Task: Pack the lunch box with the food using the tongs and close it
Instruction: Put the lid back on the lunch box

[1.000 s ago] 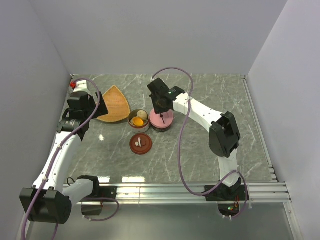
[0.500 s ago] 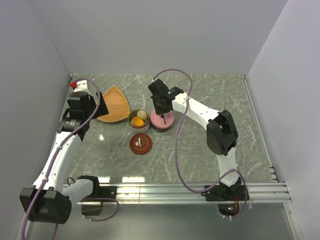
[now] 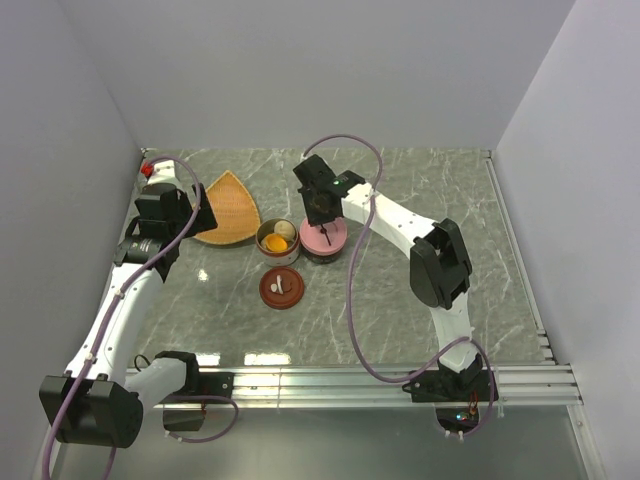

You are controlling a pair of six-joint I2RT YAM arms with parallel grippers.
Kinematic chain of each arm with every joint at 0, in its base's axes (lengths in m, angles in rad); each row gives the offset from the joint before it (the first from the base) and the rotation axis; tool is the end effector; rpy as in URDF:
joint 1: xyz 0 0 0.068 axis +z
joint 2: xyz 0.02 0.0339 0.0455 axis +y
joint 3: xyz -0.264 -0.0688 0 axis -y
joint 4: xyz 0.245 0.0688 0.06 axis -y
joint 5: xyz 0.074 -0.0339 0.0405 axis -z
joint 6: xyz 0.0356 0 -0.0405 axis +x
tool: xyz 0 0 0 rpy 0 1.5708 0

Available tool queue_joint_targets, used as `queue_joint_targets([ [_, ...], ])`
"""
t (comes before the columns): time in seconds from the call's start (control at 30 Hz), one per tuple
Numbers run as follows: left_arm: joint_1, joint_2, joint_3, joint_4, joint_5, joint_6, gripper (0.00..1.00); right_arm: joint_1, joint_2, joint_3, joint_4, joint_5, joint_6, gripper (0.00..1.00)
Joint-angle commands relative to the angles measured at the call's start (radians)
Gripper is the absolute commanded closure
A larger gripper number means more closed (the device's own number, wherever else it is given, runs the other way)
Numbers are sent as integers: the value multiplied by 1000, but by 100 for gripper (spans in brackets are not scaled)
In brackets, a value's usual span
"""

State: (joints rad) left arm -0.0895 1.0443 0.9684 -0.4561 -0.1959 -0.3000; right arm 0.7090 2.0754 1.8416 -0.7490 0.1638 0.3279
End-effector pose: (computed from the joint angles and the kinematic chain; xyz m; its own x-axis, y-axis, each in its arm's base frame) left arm 0.2297 -0.0137 0.3277 -0.4592 -0.2498 -0.8525 -0.2252 0.9610 -0.1604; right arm 0.3532 0.2953 0.2554 -0.7827 -0.2527 -0.5688 -0.3397 0.9392 0.0502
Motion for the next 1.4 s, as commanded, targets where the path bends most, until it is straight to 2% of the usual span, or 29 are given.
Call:
queue_joint_targets([
  [0.0, -6, -7, -11, 19, 1, 18, 0, -3, 17, 61, -1, -4, -1, 77],
  [1.37, -6, -12, -17, 17, 1, 18, 1, -6, 60, 68, 7, -10, 5, 78],
])
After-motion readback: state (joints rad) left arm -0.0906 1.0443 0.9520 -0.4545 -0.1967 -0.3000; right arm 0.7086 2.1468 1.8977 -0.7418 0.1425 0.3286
